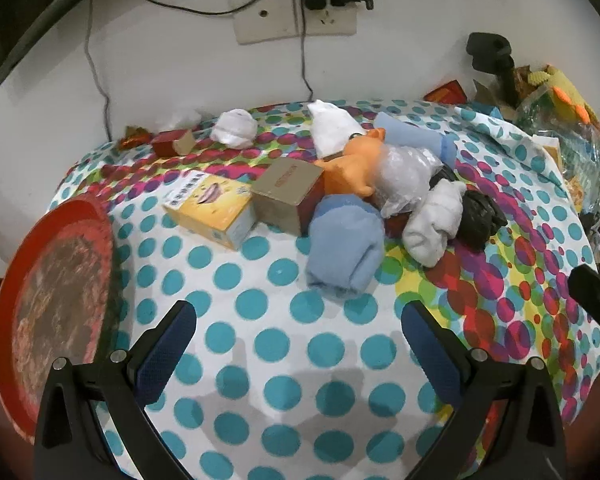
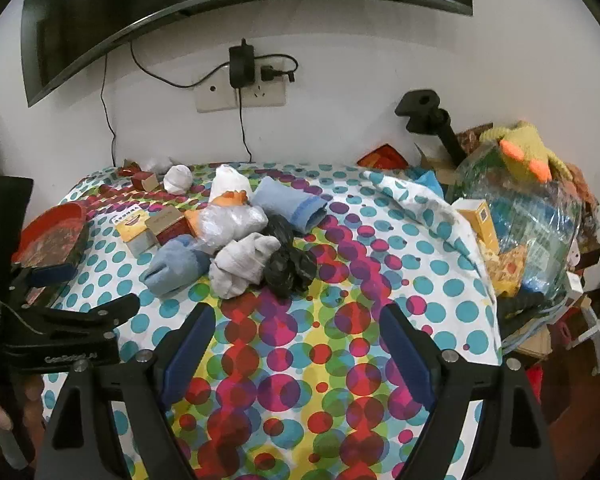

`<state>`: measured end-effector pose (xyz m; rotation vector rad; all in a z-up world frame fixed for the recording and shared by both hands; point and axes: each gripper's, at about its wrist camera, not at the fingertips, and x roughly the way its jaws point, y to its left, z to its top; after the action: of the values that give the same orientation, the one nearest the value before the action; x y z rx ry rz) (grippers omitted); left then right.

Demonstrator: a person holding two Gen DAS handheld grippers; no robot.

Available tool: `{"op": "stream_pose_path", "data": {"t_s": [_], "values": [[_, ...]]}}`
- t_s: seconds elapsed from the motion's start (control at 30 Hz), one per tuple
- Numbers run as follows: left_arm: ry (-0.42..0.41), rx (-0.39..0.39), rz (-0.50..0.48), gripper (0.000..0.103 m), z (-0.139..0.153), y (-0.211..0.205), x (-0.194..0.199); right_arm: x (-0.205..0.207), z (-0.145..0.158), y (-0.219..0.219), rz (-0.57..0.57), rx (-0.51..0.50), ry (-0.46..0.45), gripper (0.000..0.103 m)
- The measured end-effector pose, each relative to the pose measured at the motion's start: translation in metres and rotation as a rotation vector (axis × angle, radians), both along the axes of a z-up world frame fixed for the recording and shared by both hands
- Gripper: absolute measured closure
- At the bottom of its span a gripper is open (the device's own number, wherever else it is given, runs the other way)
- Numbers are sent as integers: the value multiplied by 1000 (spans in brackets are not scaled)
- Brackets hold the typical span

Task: Organize objects

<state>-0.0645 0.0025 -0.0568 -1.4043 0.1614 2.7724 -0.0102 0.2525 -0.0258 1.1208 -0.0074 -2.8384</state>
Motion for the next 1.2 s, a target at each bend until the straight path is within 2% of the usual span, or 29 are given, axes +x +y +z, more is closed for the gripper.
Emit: {"op": "stream_pose_path", "data": {"t_s": [0.27,0.4,0.47,0.9,1.03,1.13,1.2], "values": [[-10,1,-46,2,-11,12,-25,-11,-11,5,-5,-16,-22,16],[-31,10,-62,12,-19,15,-34,-15,-14,7,-5,-28,-26,16],[-40,12,-63,21,-23,14,-39,-16,-15,8,-6,-28,-26,16],[-53,-2,-117,28,-36,21,-61,-31,-26,11,-4,-51,-56,16],[-62,24,-132,44,-40,24,-67,-34,-28,12,0,-52,-56,16],[-72,77,-136,54,-40,22,-70,-36,-31,13,-2,-57,-63,16],[-67,89,-133,57,-40,20,-71,-38,-32,13,1,-63,-64,16]]}}
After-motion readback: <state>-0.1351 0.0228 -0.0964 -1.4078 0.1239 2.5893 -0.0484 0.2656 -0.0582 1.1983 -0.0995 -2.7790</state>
